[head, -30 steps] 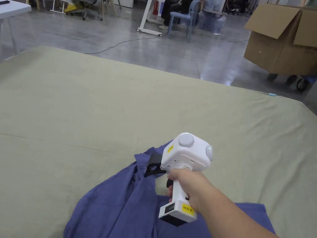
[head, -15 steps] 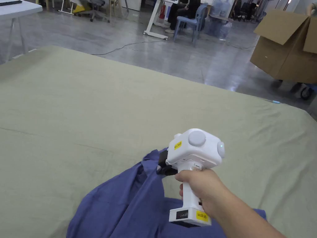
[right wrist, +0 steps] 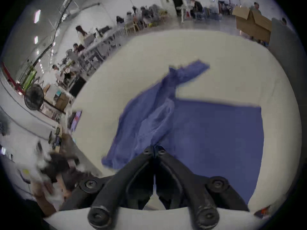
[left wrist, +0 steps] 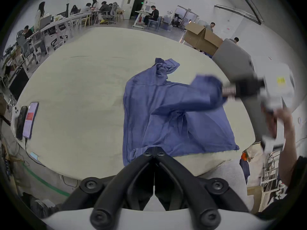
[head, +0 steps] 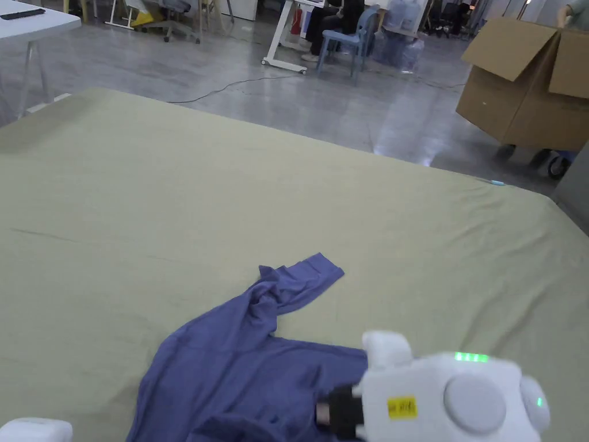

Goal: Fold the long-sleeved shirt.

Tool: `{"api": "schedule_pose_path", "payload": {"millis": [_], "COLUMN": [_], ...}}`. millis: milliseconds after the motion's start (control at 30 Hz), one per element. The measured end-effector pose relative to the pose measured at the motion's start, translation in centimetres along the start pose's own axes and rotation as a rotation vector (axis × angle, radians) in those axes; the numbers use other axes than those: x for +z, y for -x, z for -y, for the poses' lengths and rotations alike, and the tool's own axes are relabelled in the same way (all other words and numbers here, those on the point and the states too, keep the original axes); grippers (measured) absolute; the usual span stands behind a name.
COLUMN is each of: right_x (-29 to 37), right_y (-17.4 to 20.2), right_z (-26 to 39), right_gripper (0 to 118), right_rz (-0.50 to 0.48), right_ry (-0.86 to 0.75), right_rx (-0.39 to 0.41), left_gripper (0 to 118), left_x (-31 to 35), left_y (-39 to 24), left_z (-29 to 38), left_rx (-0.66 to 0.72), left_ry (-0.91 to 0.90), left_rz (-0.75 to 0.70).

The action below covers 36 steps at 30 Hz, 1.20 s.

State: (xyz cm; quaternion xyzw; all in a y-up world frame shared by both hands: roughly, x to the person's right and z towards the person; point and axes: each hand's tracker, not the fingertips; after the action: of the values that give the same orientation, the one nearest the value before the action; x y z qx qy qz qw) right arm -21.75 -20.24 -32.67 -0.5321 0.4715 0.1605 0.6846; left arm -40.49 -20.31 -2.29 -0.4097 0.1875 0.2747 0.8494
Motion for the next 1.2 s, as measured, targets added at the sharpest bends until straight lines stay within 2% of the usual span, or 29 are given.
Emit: {"api": "schedule_pose_path", "payload": {"millis": [67, 200, 233, 267, 300, 367, 400, 433, 467, 500, 533, 567, 600, 633, 700, 733, 800, 833, 867, 933, 1000, 1033, 1067, 1100, 1167, 1200], "right_x": [-2.9, -10.5, -12.1, -13.0, -13.0, -11.6, -11.6, -11.4, -10.5, -8.4, -6.5, -4.3, -2.1, -0.2, 2.7, 3.6, 3.9, 3.3, 2.6, 1.9, 1.1, 1.3, 0.9, 0.6, 1.3, 1.1], "right_y": [-0.6, -2.5, -2.8, -2.9, -2.7, -1.9, -1.8, -2.0, -2.3, -2.4, -2.3, -1.9, -1.6, -1.4, -1.3, -1.3, -0.9, -1.0, -0.3, -0.7, -0.6, -2.0, -1.9, -1.8, -3.1, -3.5], "right_z": [3.9, 9.2, 10.0, 10.6, 10.5, 9.4, 9.1, 9.0, 8.6, 8.2, 7.7, 7.5, 7.5, 7.7, 8.6, 9.4, 10.9, 11.7, 11.8, 12.5, 12.7, 12.9, 12.7, 12.5, 12.6, 12.5], "right_gripper": [0, 0, 0, 0, 0, 0, 0, 4, 9, 18, 42, 85, 107, 111, 108, 97, 0, 0, 0, 0, 0, 0, 0, 0, 0, 0], "right_rz": [0.004, 0.033, 0.035, 0.018, 0.042, 0.056, 0.066, 0.068, 0.040, 0.006, -0.020, 0.006, 0.018, 0.032, 0.056, 0.077, 0.170, 0.245, 0.204, 0.048, 0.008, 0.029, 0.041, 0.057, 0.081, 0.084], "right_ry": [0.110, 0.281, 0.332, 0.302, 0.231, 0.268, 0.281, 0.292, 0.293, 0.266, 0.183, 0.112, 0.048, -0.023, -0.127, -0.185, -0.216, -0.176, -0.164, -0.140, -0.139, -0.133, -0.124, -0.122, -0.134, -0.136], "right_rx": [-0.035, -0.240, -0.270, -0.288, -0.271, -0.262, -0.228, -0.193, -0.207, -0.214, -0.206, -0.174, -0.151, -0.138, -0.128, -0.110, -0.073, -0.059, -0.106, -0.165, -0.230, -0.225, -0.219, -0.215, -0.237, -0.256], "left_gripper": [0, 0, 0, 0, 0, 0, 0, 0, 0, 0, 0, 0, 0, 0, 0, 0, 0, 0, 0, 0, 5, 33, 91, 118, 117, 117], "left_x": [0.2, 0.8, 1.0, 1.1, 1.1, 1.3, 1.4, 1.5, 1.5, 1.5, 1.6, 1.7, 1.7, 1.6, 1.0, 0.6, -0.6, -1.1, -1.9, -3.7, -5.9, -7.1, -8.8, -10.8, -14.6, -17.0], "left_y": [-0.1, -0.9, -1.0, -1.2, -1.0, -1.1, -1.2, -1.3, -1.4, -1.4, -1.4, -1.6, -1.6, -1.6, -1.7, -1.7, -1.6, -1.8, -1.8, -1.8, -1.9, -1.7, -1.5, -1.5, -0.2, 0.3], "left_z": [0.3, 0.8, 0.9, 0.9, 1.1, 1.2, 1.2, 1.2, 1.1, 1.1, 1.1, 1.0, 1.0, 1.1, 1.0, 1.0, 1.0, 0.7, 0.4, -1.3, -4.5, -6.3, -8.5, -10.8, -14.2, -15.9], "left_rx": [0.000, -0.002, -0.004, -0.005, -0.006, -0.006, -0.006, -0.001, 0.003, 0.005, 0.006, 0.003, -0.002, -0.004, -0.007, -0.006, 0.005, 0.011, 0.017, 0.003, -0.029, -0.064, -0.090, -0.121, -0.124, -0.132], "left_ry": [0.000, -0.002, -0.004, -0.005, -0.006, -0.008, -0.010, -0.012, -0.012, -0.014, -0.015, -0.017, -0.018, -0.017, -0.008, -0.004, 0.009, 0.019, 0.027, 0.044, 0.026, 0.007, 0.003, 0.013, -0.029, 0.006], "left_rz": [-0.001, -0.004, -0.002, -0.001, -0.005, -0.008, -0.004, -0.002, 0.000, -0.001, -0.005, -0.009, -0.010, -0.011, -0.011, -0.010, -0.009, -0.006, -0.002, -0.001, -0.001, -0.018, -0.042, -0.097, -0.162, -0.190]}}
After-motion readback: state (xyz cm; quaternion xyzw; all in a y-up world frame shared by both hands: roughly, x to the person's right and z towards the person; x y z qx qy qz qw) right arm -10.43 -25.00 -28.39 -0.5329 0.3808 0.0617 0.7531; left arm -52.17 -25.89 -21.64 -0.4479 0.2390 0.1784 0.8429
